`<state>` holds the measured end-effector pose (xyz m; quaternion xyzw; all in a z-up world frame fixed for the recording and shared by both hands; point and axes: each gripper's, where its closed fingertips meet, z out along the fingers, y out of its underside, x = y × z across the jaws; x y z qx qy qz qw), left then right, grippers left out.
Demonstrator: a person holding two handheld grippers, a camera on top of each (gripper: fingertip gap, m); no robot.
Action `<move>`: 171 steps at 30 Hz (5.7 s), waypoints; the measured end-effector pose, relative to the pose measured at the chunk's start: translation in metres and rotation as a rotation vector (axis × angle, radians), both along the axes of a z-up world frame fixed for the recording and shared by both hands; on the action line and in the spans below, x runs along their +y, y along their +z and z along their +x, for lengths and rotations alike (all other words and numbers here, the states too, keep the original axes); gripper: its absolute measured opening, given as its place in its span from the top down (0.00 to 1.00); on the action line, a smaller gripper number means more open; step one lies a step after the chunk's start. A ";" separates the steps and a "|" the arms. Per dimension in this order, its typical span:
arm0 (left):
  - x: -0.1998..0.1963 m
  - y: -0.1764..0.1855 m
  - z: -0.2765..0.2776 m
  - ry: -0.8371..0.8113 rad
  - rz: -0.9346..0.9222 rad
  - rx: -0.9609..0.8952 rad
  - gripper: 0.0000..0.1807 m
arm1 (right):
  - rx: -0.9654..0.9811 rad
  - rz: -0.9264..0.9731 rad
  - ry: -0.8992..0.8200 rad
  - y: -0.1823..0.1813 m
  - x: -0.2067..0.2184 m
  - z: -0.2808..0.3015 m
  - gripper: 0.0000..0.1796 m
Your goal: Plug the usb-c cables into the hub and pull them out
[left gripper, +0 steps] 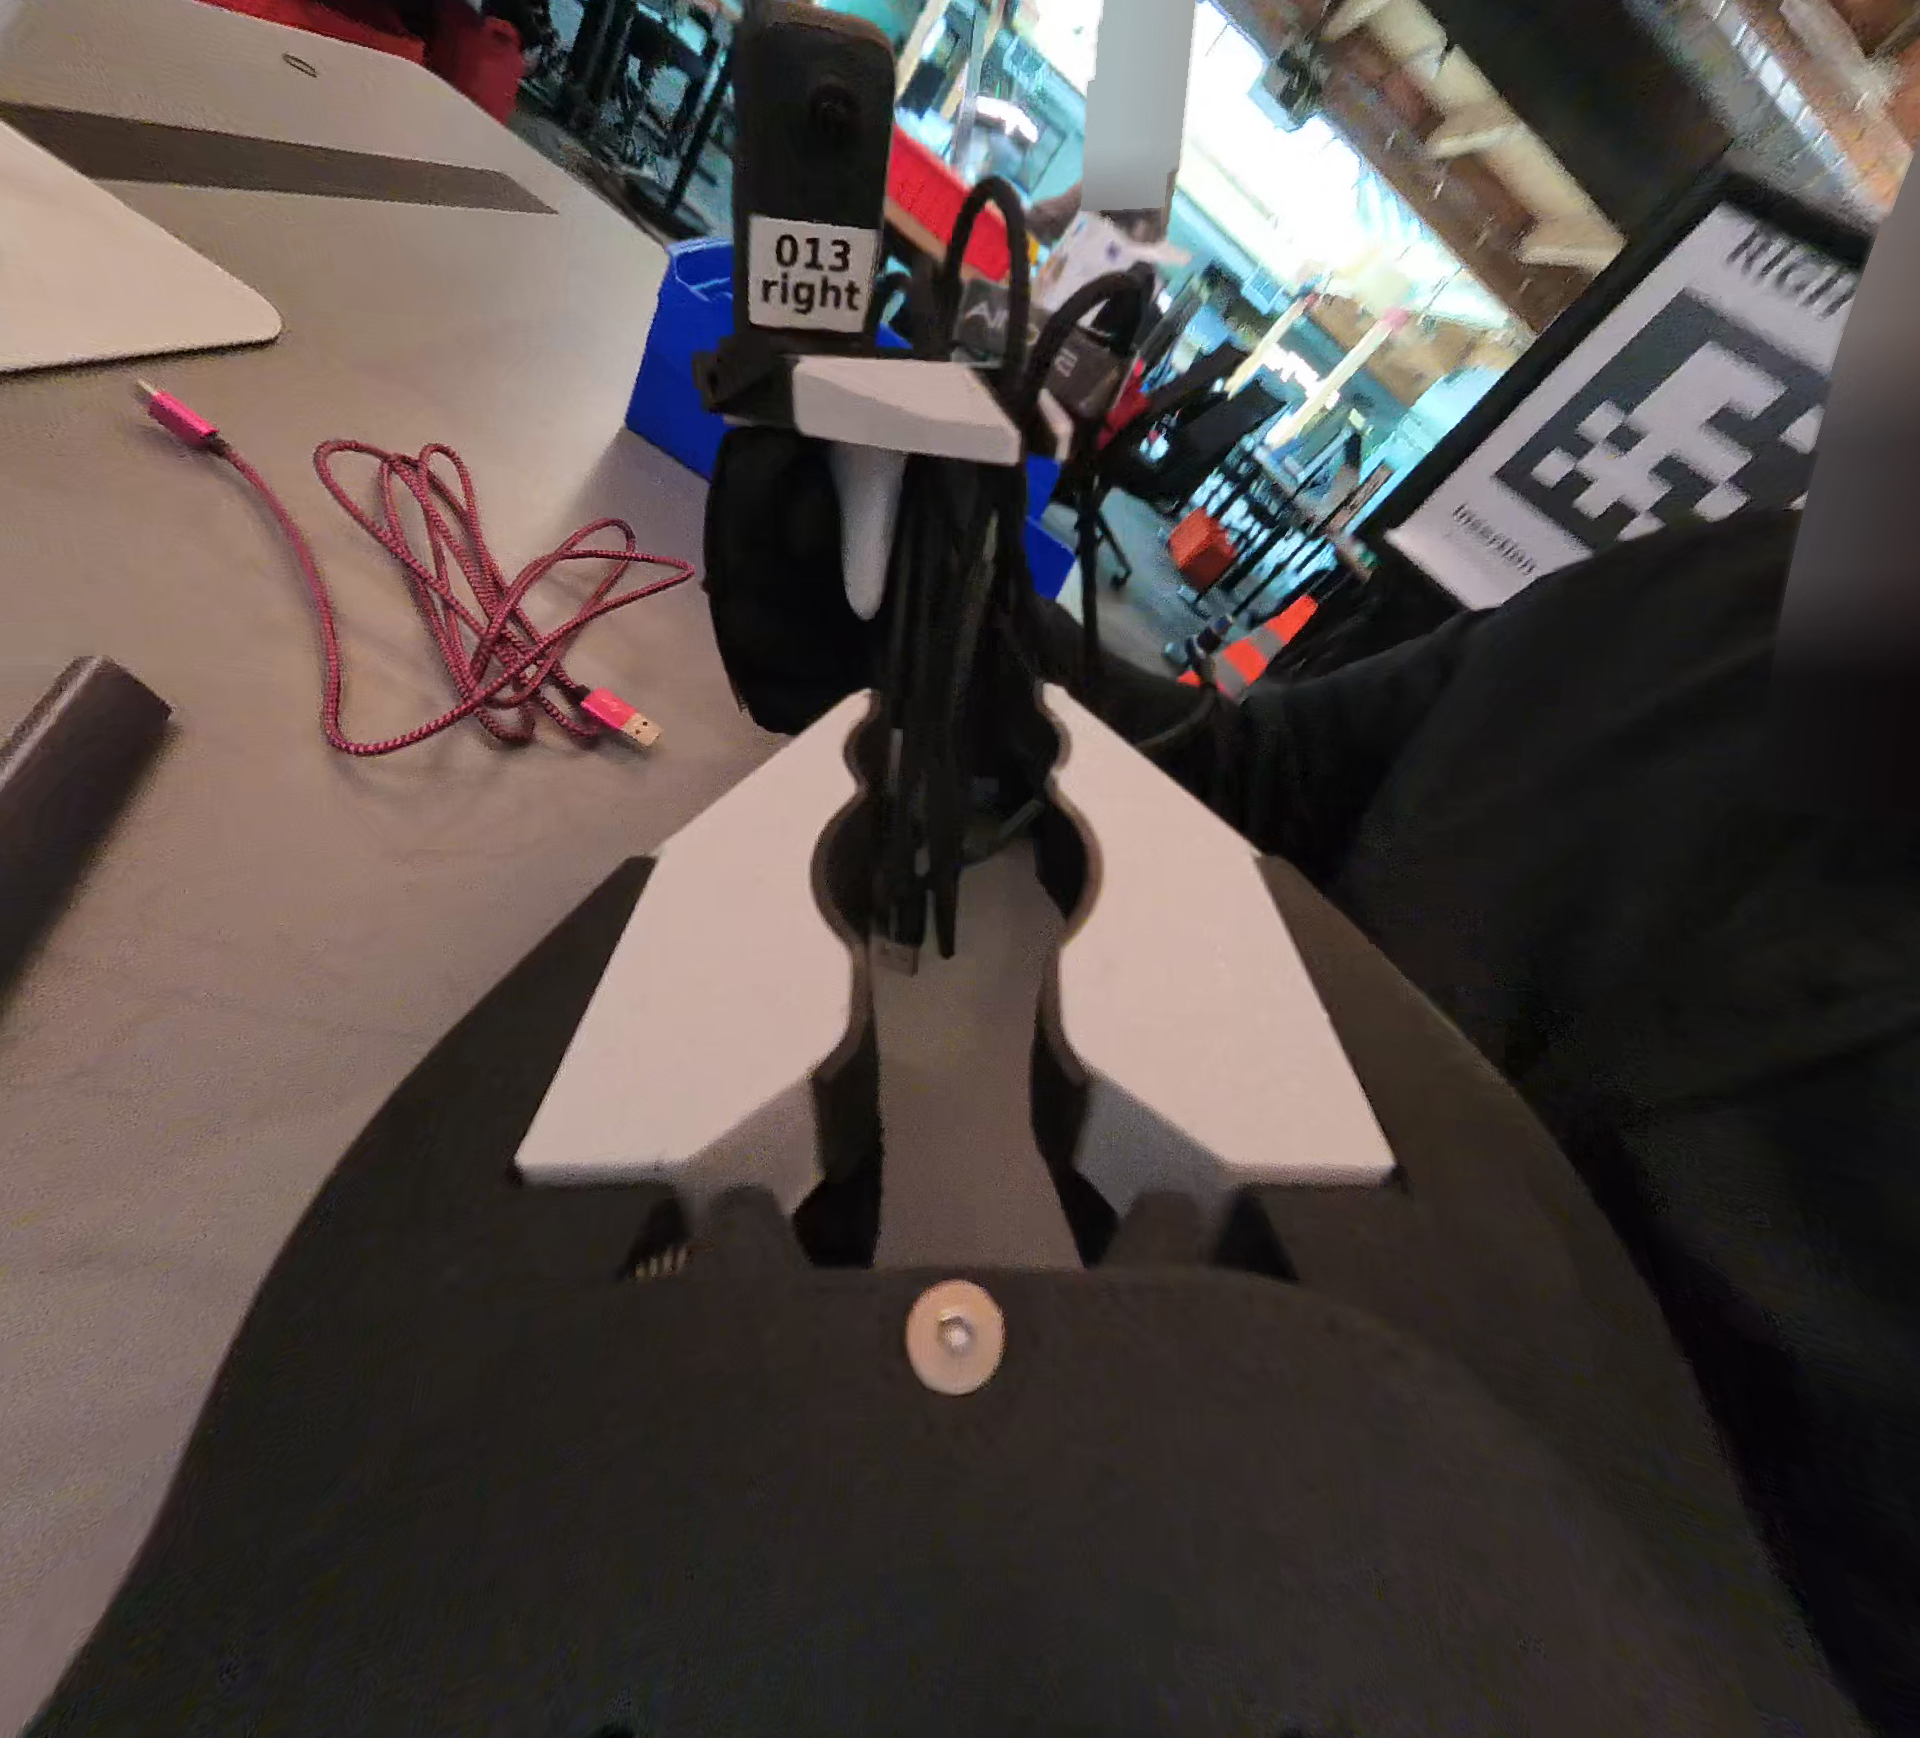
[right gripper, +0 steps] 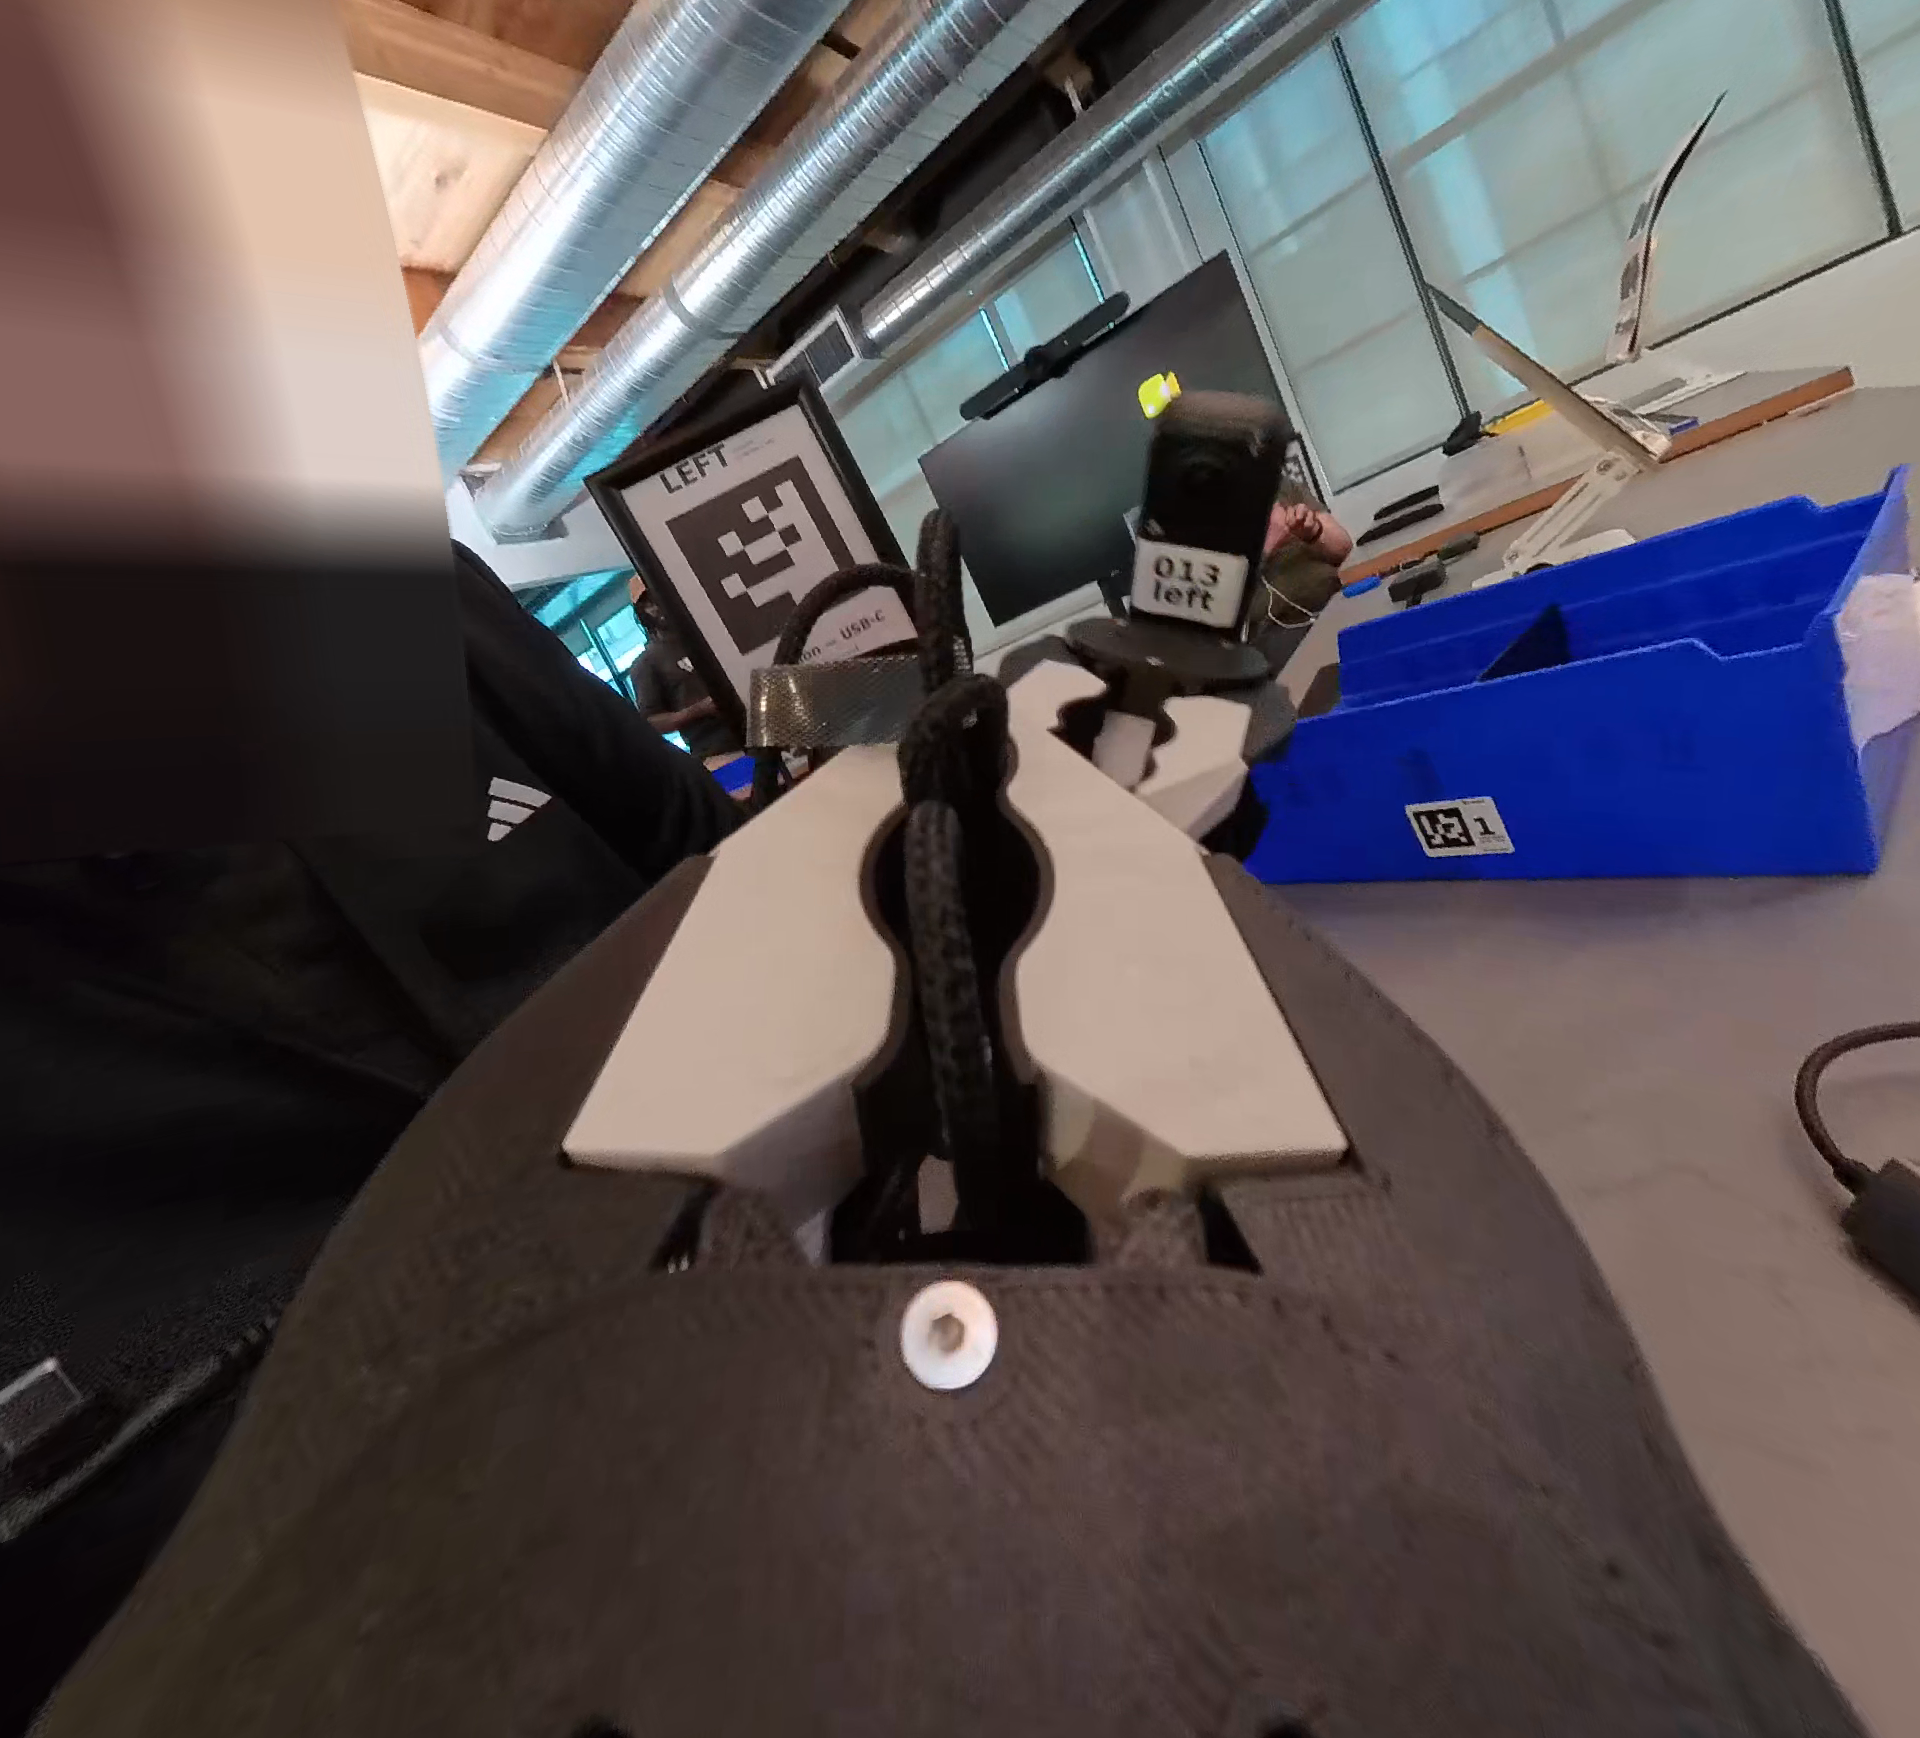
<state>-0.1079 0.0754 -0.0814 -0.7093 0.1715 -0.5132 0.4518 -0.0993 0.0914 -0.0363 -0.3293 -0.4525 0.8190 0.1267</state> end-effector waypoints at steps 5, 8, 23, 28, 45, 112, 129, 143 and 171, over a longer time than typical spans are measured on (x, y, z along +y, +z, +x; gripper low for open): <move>0.010 0.002 0.012 0.051 0.060 0.169 1.00 | -0.022 0.036 -0.020 -0.007 -0.002 -0.004 0.99; 0.020 0.009 -0.017 0.199 0.041 0.144 1.00 | 0.011 0.033 -0.092 -0.002 0.013 0.002 1.00; 0.003 0.044 -0.145 0.615 0.078 -0.016 1.00 | 0.199 -0.001 -0.509 0.044 0.106 0.063 0.99; -0.001 0.029 -0.143 0.597 0.022 0.160 1.00 | 0.207 0.002 -0.524 0.048 0.110 0.067 1.00; 0.004 0.028 -0.001 0.292 0.104 0.382 0.61 | -0.046 0.200 -0.402 -0.001 0.041 -0.007 1.00; 0.004 -0.044 -0.049 0.369 0.029 1.047 0.99 | -0.325 0.523 -0.377 -0.025 0.000 -0.029 1.00; -0.017 -0.038 -0.064 0.289 -0.043 0.712 0.54 | -0.368 0.364 -0.279 -0.029 0.007 -0.029 1.00; 0.015 -0.085 -0.015 0.176 -0.157 0.807 0.52 | -0.478 0.439 -0.255 -0.046 -0.009 -0.049 1.00; 0.040 -0.056 -0.068 0.643 -0.058 0.996 0.98 | -0.480 0.150 -0.470 -0.043 -0.004 -0.081 0.57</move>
